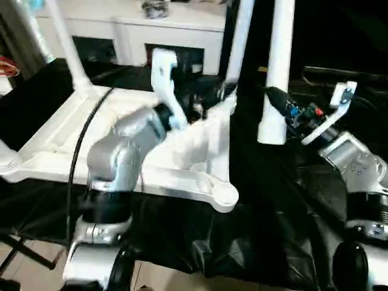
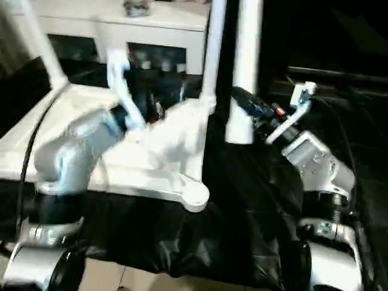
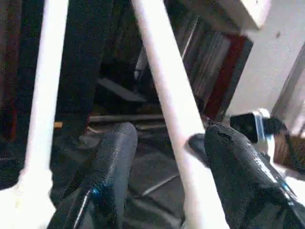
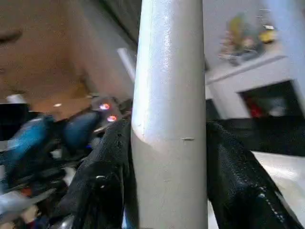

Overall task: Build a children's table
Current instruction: Pick table leg

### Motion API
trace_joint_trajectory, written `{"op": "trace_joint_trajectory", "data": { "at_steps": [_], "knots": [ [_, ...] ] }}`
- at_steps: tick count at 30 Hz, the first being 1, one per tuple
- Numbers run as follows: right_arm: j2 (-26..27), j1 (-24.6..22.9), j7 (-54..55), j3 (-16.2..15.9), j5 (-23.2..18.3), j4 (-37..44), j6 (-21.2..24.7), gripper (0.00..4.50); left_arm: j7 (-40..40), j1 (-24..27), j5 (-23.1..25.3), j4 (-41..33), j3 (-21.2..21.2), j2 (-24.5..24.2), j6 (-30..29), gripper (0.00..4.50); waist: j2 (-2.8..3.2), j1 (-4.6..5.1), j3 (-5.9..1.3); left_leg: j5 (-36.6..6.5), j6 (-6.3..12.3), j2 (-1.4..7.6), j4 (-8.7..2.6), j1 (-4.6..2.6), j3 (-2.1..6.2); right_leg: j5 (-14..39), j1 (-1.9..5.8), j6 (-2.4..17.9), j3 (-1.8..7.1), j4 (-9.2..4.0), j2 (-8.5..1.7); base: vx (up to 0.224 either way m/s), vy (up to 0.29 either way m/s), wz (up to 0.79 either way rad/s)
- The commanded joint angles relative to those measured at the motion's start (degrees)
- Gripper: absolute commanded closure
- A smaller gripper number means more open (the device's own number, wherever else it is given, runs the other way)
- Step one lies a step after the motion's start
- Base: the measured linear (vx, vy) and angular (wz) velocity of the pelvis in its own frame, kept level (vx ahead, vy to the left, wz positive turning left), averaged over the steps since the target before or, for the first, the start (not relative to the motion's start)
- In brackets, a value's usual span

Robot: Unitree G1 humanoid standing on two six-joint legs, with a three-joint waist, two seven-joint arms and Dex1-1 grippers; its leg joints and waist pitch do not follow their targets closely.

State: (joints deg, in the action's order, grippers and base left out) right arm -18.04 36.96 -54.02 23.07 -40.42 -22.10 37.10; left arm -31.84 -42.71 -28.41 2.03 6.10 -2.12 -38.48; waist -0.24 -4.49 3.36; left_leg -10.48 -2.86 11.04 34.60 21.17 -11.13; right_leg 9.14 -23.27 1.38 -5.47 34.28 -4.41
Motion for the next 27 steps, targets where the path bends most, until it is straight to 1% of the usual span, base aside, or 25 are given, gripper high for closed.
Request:
{"op": "trace_joint_trajectory", "data": {
  "at_steps": [1, 2, 3, 5, 7, 9, 10, 11, 13, 14, 16, 17, 18, 20, 21, 23, 24, 25, 26, 27],
  "knots": [
    [0.1, -1.0, -2.2, -1.2, -2.1, 3.4, 1.8, 2.65, 1.2, -1.7, -1.7, 1.2, 1.1, 0.8, -1.4, 1.81, -1.05, -0.48, -4.39, -7.0, 4.55, 1.80, -3.16, -0.72, 0.73, 18.8, 3.20, 8.6, 2.58, -4.69, -3.62, 0.000, 0.000, 0.00],
    [0.3, -1.9, -3.0, -2.2, -2.4, 4.8, 2.6, 2.65, 1.4, -2.3, -2.7, 1.7, 1.6, 1.6, -1.8, 1.81, -1.06, -0.51, -4.42, -6.7, 4.51, 1.86, -3.21, -0.63, 0.85, 18.7, 3.24, 8.7, 2.53, -4.55, -3.65, 0.000, 0.000, 0.00],
    [0.5, -2.6, -3.5, -3.0, -2.8, 6.2, 3.4, 2.65, 1.5, -2.8, -3.4, 2.1, 1.8, 2.0, -2.1, 1.81, -1.01, -0.79, -4.46, -6.4, 4.31, 1.90, -3.25, -0.59, 0.84, 18.4, 3.24, 8.7, 2.54, -4.56, -3.75, 0.000, 0.000, 0.00],
    [0.8, -3.8, -3.9, -4.4, -3.3, 8.2, 4.7, 2.65, 1.6, -3.3, -4.4, 2.5, 2.0, 2.8, -2.7, 1.81, -1.03, -0.87, -4.46, -6.3, 4.06, 1.92, -3.35, -0.56, 0.90, 18.4, 3.24, 8.5, 2.53, -4.66, -3.80, 0.000, 0.000, 0.00],
    [1.0, -4.9, -4.4, -6.0, -3.7, 10.2, 5.9, 2.65, 1.9, -3.7, -5.4, 3.0, 2.3, 3.4, -3.4, 1.81, -0.90, -0.95, -4.47, -6.3, 3.76, 1.91, -3.35, -0.49, 0.96, 18.0, 3.35, 8.5, 2.57, -4.62, -3.86, 0.000, 0.000, 0.00],
    [1.2, -5.9, -5.0, -8.0, -3.4, 11.7, 6.1, 2.65, 2.1, -4.0, -6.0, 3.4, 2.4, 3.8, -3.8, 1.81, -0.93, -0.97, -4.43, -6.5, 3.70, 1.91, -3.39, -0.49, 0.99, 18.3, 3.29, 8.2, 2.55, -4.73, -3.89, 0.000, 0.000, 0.00],
    [1.3, -6.4, -5.2, -8.8, -3.3, 12.4, 6.4, 2.65, 2.2, -4.2, -6.0, 3.6, 2.4, 3.9, -3.8, 1.81, -1.01, -0.88, -4.42, -6.5, 3.66, 1.85, -3.39, -0.37, 0.95, 18.5, 3.38, 8.0, 2.55, -4.79, -3.87, 0.000, 0.000, 0.00],
    [1.3, -6.4, -5.2, -8.8, -3.3, 12.4, 6.4, 2.65, 2.2, -4.2, -6.0, 3.6, 2.4, 3.9, -3.8, 1.81, -0.98, -0.94, -4.40, -6.6, 3.50, 1.84, -3.41, -0.46, 0.98, 19.0, 3.33, 7.6, 2.54, -4.87, -3.87, 0.000, 0.000, 0.00],
    [1.5, -7.1, -5.8, -10.6, -3.0, 13.7, 6.7, 2.65, 2.4, -4.6, -6.1, 4.5, 2.2, 4.1, -4.2, 1.81, -0.88, -0.95, -4.34, -6.9, 3.29, 1.81, -3.42, -0.42, 1.00, 20.2, 3.33, 6.9, 2.50, -5.07, -3.90, 0.000, 0.000, 0.00],
    [1.6, -7.2, -5.8, -11.1, -2.8, 13.9, 6.6, 2.65, 2.4, -4.6, -6.0, 4.7, 2.0, 4.1, -4.2, 1.81, -0.86, -0.97, -4.36, -6.9, 3.21, 1.87, -3.46, -0.45, 1.05, 20.1, 3.32, 6.7, 2.51, -5.06, -3.90, 0.000, 0.000, 0.00],
    [2.1, -7.1, -5.2, -12.5, -1.5, 14.0, 5.9, 2.65, 2.7, -4.4, -5.5, 5.3, 1.3, 4.1, -4.0, 1.81, -0.90, -0.87, -4.38, -6.7, 3.11, 1.86, -3.49, -0.37, 1.08, 19.7, 3.28, 6.7, 2.50, -5.02, -3.87, 0.000, 0.000, 0.00],
    [2.4, -6.9, -4.8, -12.9, -0.9, 13.8, 5.3, 2.65, 2.8, -4.4, -5.3, 5.5, 1.2, 4.2, -3.9, 1.81, -0.65, -0.92, -4.35, -6.9, 2.96, 1.87, -3.51, -0.41, 1.12, 19.9, 3.22, 6.7, 2.50, -5.03, -3.93, 0.000, 0.000, 0.00],
    [2.9, -6.5, -3.9, -13.7, 0.2, 13.5, 4.3, 2.65, 3.2, -4.2, -5.3, 5.6, 1.0, 4.3, -3.8, 1.81, -0.77, -0.84, -4.33, -7.2, 2.78, 1.83, -3.52, -0.42, 1.08, 20.3, 3.21, 6.5, 2.49, -5.14, -3.92, 0.000, 0.000, 0.00],
    [3.0, -6.5, -3.7, -14.1, 0.4, 13.5, 4.2, 2.65, 3.3, -4.1, -5.4, 5.5, 1.0, 4.3, -3.9, 2.10, -0.75, -0.86, -4.36, -7.2, 2.49, 1.89, -3.55, -0.42, 1.13, 20.2, 3.25, 6.6, 2.50, -5.07, -3.98, 0.000, 0.000, 0.00],
    [3.2, -6.2, -2.9, -15.5, 2.0, 13.3, 3.0, 2.65, 4.2, -3.8, -5.3, 5.1, 0.9, 4.4, -4.0, 2.17, -0.66, -0.87, -4.35, -7.2, 2.45, 1.95, -3.59, -0.49, 1.17, 19.8, 3.22, 6.7, 2.53, -5.01, -3.97, 0.000, 0.000, 0.00],
    [3.4, -5.9, -2.0, -16.7, 3.8, 12.9, 1.5, 2.65, 5.4, -3.8, -5.3, 4.9, 1.3, 4.7, -4.3, 2.20, -0.65, -0.83, -4.39, -7.2, 2.22, 2.00, -3.57, -0.49, 1.17, 19.0, 3.25, 7.0, 2.54, -4.88, -3.97, 0.000, 0.000, 0.00],
    [3.6, -5.7, -1.4, -17.2, 4.7, 12.7, 0.6, 2.65, 6.1, -3.8, -5.5, 4.9, 1.5, 4.9, -4.7, 2.39, -0.65, -0.78, -4.34, -7.2, 2.15, 2.01, -3.58, -0.48, 1.15, 18.6, 3.21, 7.3, 2.57, -4.86, -3.95, 0.000, 0.000, 0.00],
    [3.8, -5.5, -0.3, -17.9, 5.8, 12.5, -0.3, 2.65, 7.5, -4.0, -5.0, 5.1, 1.7, 5.0, -5.0, 2.44, -0.69, -0.78, -4.34, -7.2, 2.17, 1.97, -3.55, -0.44, 1.13, 18.6, 3.24, 7.2, 2.59, -4.90, -3.99, 0.000, 0.000, 0.00],
    [4.1, -5.2, 1.0, -19.1, 7.5, 12.4, -1.3, 2.65, 9.3, -4.3, -4.2, 5.6, 1.9, 5.2, -4.9, 2.44, -0.65, -0.73, -4.34, -7.3, 2.07, 2.00, -3.57, -0.46, 1.15, 18.5, 3.23, 7.3, 2.61, -4.77, -3.97, 0.000, 0.000, 0.00],
    [4.4, -4.9, 2.6, -20.8, 10.1, 12.2, -2.8, 2.65, 10.9, -4.3, -3.2, 5.9, 1.7, 5.2, -4.9, 2.48, -0.51, -0.73, -4.34, -7.3, 1.87, 2.03, -3.57, -0.49, 1.22, 18.3, 3.18, 7.3, 2.58, -4.74, -3.98, 0.000, 0.000, 0.00]
  ]
}}
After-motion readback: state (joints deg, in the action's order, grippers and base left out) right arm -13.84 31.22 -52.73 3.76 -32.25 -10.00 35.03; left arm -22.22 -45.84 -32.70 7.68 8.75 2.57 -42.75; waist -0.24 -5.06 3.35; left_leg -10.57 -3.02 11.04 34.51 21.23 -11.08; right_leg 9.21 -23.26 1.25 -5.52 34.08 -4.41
